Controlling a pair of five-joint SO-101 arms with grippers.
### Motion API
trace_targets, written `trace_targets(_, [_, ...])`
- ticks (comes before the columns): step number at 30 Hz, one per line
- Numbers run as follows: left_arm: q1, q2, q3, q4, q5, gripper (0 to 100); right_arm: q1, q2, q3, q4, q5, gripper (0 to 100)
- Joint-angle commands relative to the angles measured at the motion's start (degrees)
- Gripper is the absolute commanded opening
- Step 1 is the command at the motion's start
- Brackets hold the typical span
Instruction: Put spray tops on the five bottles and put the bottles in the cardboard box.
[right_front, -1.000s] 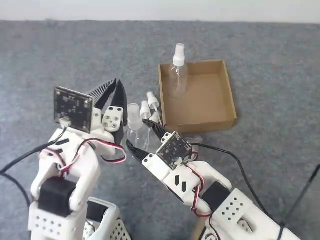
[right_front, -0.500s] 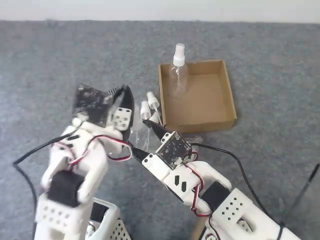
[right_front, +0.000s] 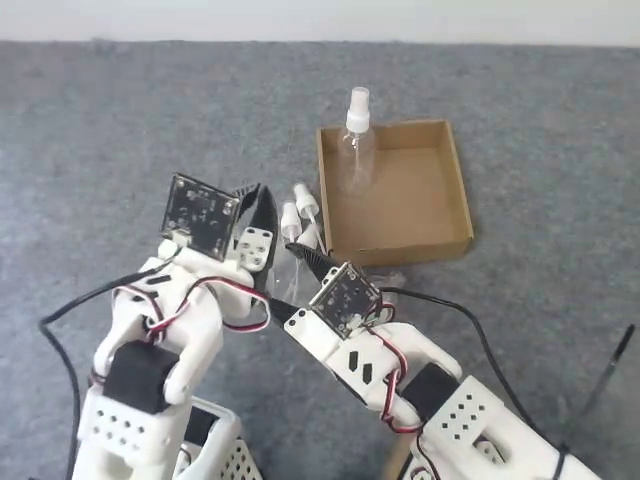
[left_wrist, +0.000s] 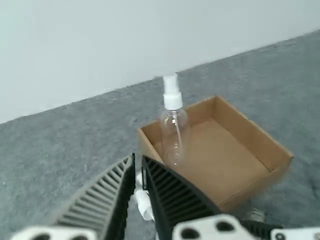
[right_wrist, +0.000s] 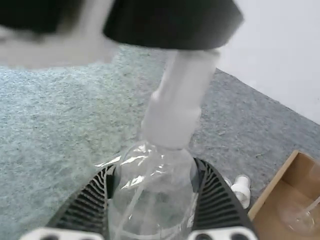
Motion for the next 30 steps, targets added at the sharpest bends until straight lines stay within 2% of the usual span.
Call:
trace_targets(1, [-2.5, 0.4, 0.1, -1.1, -0.4, 1, 3.1, -0.5, -1.3, -1.7, -0.5, 0.6])
trace_targets(10, [-4.1, -0.4, 0.4, -2.5, 0.3, 1, 4.7, -0.5, -1.4, -1.9, -0.5, 0.6])
trace_targets(14, [-8.9, -6.5, 1.7, -1.7, 8.9, 2, 4.7, -0.5, -1.5, -1.4, -0.5, 0.6])
trace_targets(17, [-10.1, -12.7, 6.7, -1.8, 6.9, 6, 4.6, -0.6, -1.4, -1.3, -0.5, 0.6])
trace_targets(21, [-10.0, -19.0, 17.5, -5.5, 4.8, 12, 5.5, -0.6, -1.4, -0.8, -0.4, 0.6])
trace_targets(25, [-7.3, -22.2, 23.4, -9.4, 4.1, 12, 10.0, -0.6, -5.4, 1.9, 1.1, 0.6])
trace_targets(27, [-4.5, -22.5, 23.8, -8.0, 4.1, 12, 12.9, 0.0, -9.0, 4.1, -0.8, 0.6])
trace_targets(30, [-2.4, -22.8, 23.8, -7.1, 4.1, 12, 16.7, 0.7, -15.7, 8.9, -7.8, 0.6])
